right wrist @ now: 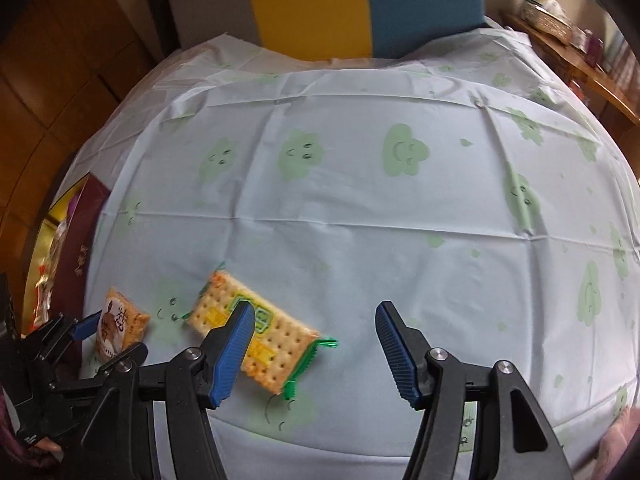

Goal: Organize snacks
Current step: 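Hold the pastry bag in the left tool while the right tool grasps the WEIDAN cracker pack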

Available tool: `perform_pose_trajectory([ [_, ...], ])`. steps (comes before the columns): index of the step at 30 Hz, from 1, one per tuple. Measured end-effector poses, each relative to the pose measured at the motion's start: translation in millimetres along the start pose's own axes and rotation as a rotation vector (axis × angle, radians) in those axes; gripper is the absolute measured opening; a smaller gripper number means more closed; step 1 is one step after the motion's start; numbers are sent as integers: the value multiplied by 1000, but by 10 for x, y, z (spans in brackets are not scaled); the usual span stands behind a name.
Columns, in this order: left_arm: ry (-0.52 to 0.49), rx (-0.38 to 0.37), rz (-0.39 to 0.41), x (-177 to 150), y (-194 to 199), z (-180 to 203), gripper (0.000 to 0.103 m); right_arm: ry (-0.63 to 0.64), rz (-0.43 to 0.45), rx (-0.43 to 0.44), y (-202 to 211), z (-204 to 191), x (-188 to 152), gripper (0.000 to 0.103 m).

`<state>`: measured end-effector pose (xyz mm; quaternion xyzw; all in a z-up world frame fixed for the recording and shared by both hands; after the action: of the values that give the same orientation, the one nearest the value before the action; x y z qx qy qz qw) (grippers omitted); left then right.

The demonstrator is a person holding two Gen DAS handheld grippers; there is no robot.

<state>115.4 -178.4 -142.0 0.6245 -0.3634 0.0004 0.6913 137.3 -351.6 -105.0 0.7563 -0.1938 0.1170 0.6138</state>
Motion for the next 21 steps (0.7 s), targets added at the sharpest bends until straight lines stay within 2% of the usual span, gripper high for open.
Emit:
perform_pose_trajectory([
  [3,5,-15,13,-2,-13,-8,61,109,-18,8,-54,-239,-77,74],
  [9,10,-35,27,1,-7,-13,61,253,-50,-20,-147,-474,-226,74],
  [12,10,-36,30,-2,-2,-6,61,335,-61,-78,-175,-498,-216,75],
  [15,17,-39,36,-5,2,-7,61,426,-133,-79,-282,-552,-206,81],
  [18,23,-44,38,-3,2,-11,61,499,-190,-110,-442,-593,-184,81],
  [20,24,-46,40,-2,1,-12,61,500,-216,-120,-538,-593,-148,80],
  [21,28,-50,41,-2,2,-16,61,488,-226,-120,-578,-586,-133,73],
])
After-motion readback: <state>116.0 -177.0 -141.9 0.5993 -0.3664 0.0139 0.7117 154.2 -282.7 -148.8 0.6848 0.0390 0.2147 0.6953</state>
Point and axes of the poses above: each gripper's, at about its wrist camera, not at the fingertips, and y roughly against the way its jaws point, z to its right, x to its top, the point moved 9 cm from there along -y, roughly the way its jaws point, and after that the axes turned 3 degrees about -y, right-handed, at the moved point
